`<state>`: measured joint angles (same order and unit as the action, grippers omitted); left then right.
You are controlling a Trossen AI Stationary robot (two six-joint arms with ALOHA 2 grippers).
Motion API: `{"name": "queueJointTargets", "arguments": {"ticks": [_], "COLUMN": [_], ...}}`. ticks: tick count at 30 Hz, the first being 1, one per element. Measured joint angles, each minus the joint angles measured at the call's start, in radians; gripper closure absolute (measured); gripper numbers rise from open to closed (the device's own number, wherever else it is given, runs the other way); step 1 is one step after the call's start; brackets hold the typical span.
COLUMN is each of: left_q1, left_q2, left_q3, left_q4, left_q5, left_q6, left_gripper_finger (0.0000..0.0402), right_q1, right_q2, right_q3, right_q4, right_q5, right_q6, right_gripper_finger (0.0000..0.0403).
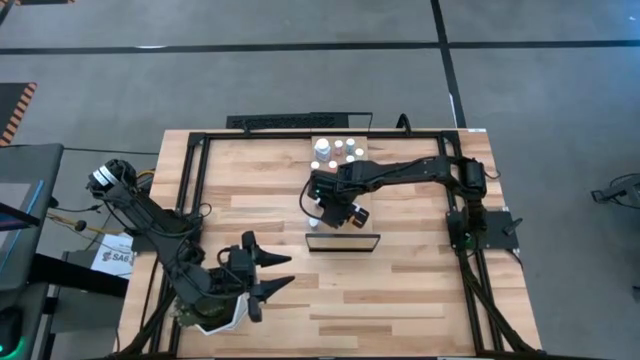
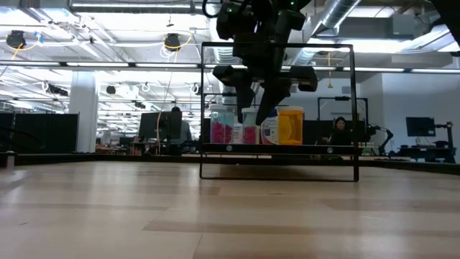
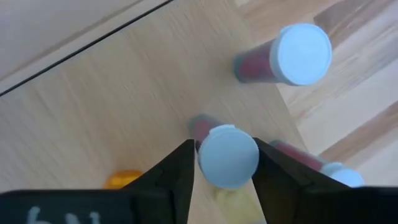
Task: Pick and place medicine bottles onto shelf by color
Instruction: Put the light blue pill bottle on the shelf
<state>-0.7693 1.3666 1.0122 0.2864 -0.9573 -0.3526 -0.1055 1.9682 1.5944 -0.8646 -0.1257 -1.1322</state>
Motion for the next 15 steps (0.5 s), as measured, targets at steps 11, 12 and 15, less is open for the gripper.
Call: {"name": "queueJointTargets", "arguments": {"ticks": [11,12,15], "left_q1": [0.012,0.012,0.012], "left_q2": [0.0,0.0,0.0], "left_q3": [0.0,0.0,0.0], "left_q4": [0.0,0.0,0.0], "left_q5": [0.0,0.0,0.0], "left_q6": [0.0,0.0,0.0], "left_gripper_finger": [0.0203,0.0203,0.0203], "right_q1": [0.0,0.0,0.0], "right_q2": [-0.007,-0.007,-0.008], "right_q3": [0.019,0.027,0.039], "right_q4": [0.005,0.004,-0.021], "right_q5": [-0.003,-0.003,-0.004], "right_q6": [0.003,0.007,0.015], "right_gripper_finger": [0.0252,0.0252,0.0248]}}
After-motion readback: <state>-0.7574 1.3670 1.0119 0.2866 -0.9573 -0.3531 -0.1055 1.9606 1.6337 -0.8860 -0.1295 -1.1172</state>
